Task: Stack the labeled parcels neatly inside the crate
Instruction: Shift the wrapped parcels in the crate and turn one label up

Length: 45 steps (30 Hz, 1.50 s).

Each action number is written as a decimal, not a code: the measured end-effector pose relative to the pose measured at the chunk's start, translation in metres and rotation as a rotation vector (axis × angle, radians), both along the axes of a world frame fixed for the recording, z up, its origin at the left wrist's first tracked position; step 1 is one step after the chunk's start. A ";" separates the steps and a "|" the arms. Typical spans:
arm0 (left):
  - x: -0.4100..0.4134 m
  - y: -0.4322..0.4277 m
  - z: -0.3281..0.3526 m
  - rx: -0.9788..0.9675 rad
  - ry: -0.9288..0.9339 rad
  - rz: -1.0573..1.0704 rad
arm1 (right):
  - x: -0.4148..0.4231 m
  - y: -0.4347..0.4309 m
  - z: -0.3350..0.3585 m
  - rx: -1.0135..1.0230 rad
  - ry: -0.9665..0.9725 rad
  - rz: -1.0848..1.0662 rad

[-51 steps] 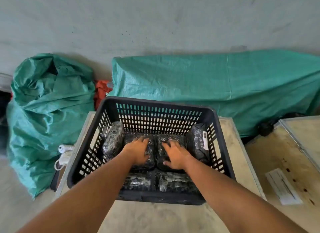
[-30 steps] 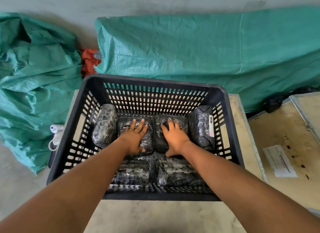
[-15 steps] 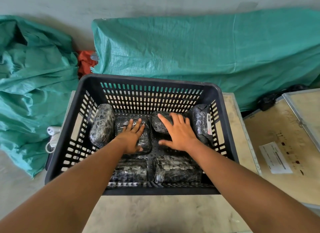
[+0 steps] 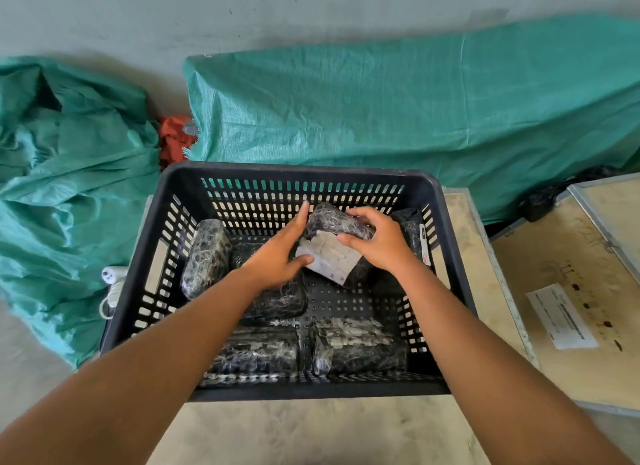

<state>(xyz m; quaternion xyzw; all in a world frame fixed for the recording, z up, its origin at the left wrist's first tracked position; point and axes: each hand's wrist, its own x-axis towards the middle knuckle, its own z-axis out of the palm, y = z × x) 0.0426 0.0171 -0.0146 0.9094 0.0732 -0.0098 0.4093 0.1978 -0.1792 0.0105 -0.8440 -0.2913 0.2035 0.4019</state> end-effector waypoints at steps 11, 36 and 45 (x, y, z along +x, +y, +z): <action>0.002 -0.001 -0.002 -0.082 0.170 0.011 | -0.007 0.003 0.009 0.104 0.030 -0.060; 0.036 -0.056 -0.037 -0.127 0.486 0.181 | -0.027 0.019 -0.022 -0.755 -0.020 0.185; 0.032 -0.079 -0.039 0.129 0.599 0.083 | -0.026 0.011 -0.004 -0.517 -0.029 0.087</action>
